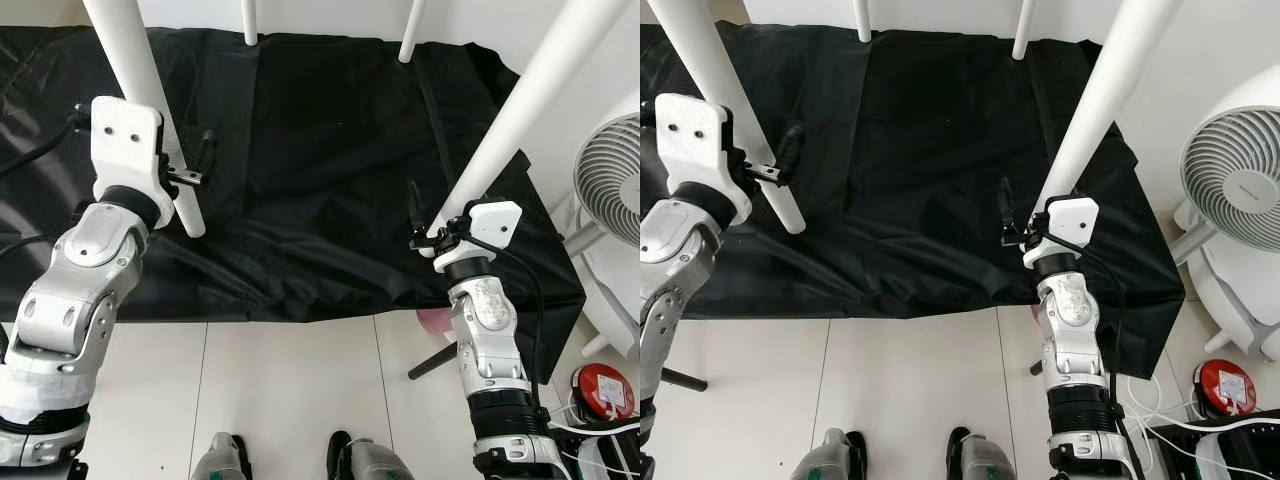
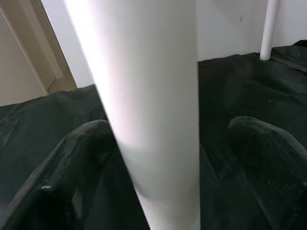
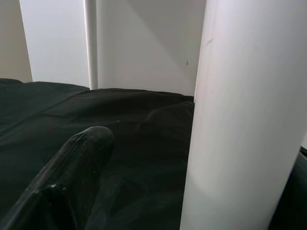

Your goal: Building children table

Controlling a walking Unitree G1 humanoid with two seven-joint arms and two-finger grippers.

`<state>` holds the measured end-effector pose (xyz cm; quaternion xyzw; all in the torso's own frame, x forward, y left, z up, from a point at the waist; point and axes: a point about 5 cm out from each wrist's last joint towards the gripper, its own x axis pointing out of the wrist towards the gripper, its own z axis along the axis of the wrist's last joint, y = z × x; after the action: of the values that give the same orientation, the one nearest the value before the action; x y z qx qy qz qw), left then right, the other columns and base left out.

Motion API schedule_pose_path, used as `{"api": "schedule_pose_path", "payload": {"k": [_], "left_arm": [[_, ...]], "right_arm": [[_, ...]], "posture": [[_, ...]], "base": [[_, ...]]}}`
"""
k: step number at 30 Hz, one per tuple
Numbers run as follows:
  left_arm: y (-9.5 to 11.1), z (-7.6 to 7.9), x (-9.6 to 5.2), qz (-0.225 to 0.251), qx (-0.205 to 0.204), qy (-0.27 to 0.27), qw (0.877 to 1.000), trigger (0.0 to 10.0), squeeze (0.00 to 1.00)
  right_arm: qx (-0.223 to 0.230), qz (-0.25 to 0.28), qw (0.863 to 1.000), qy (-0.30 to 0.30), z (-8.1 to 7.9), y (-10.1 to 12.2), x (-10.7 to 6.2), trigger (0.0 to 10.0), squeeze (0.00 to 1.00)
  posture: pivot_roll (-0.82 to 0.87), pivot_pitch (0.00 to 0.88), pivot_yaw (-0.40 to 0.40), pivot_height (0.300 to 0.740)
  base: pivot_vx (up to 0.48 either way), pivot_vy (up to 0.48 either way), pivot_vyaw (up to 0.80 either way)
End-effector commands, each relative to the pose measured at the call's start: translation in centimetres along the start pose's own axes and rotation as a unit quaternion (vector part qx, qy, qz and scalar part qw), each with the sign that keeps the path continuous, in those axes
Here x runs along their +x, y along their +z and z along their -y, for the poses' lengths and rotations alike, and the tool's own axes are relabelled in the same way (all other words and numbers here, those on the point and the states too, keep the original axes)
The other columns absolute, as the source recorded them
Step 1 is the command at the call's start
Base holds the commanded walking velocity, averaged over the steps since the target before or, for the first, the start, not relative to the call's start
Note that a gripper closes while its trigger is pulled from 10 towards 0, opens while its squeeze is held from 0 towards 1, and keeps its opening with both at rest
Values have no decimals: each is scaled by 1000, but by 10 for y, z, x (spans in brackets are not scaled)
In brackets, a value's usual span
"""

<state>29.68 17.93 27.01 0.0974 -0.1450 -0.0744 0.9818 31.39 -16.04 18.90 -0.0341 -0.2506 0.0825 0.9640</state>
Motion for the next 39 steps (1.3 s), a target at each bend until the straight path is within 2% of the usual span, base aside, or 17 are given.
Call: {"api": "schedule_pose_path", "payload": {"k": [1,10,13,15,17,18,22,25,34,35,38,39], "left_arm": [[-1,-12,-5,1,-2,89,996,10000,0],[-4,-17,-13,-9,3,114,993,10000,0],[-8,-15,-29,-18,-12,105,994,10000,0],[-8,-15,-29,-18,-12,105,994,10000,0],[-13,-7,-41,-27,-18,73,997,10000,0],[-13,-7,-41,-27,-18,73,997,10000,0],[-23,10,-55,-32,-9,2,999,10000,0],[-27,18,-59,-33,-11,-23,999,10000,0],[-36,26,-68,-45,-35,-53,997,10000,0],[-44,30,-72,-56,-41,-66,995,10000,0],[-46,31,-74,-58,-42,-68,995,10000,0],[-53,33,-77,-64,-43,-77,994,10000,0]], "right_arm": [[2,11,1000,4,-1,6,3,10000,0],[10,19,1000,7,-2,9,1,10000,0],[12,24,1000,5,-1,12,-4,10000,0],[12,24,1000,5,-1,12,-4,10000,0],[8,24,1000,-8,0,13,-9,10000,0],[8,24,1000,-8,0,13,-9,10000,0],[-2,27,999,-45,2,15,-19,10000,0],[-12,29,997,-65,3,16,-25,10000,0],[-20,29,995,-96,3,20,-38,10000,0],[-20,17,995,-97,1,18,-46,10000,0],[-21,14,995,-97,0,18,-48,10000,0],[-24,5,996,-90,-3,14,-54,10000,0]], "posture": [[80,191,-43,740],[80,190,-41,740],[91,199,-38,740],[91,199,-38,740],[103,202,-42,740],[103,202,-42,740],[110,201,-45,740],[108,201,-41,740],[103,197,-17,740],[99,196,-16,740],[99,196,-16,740],[92,184,-16,740]], "base": [[0,0,0],[0,0,0],[0,0,0],[0,0,0],[0,0,0],[0,0,0],[0,0,0],[0,0,0],[0,0,0],[0,0,0],[0,0,0],[0,0,0]]}}
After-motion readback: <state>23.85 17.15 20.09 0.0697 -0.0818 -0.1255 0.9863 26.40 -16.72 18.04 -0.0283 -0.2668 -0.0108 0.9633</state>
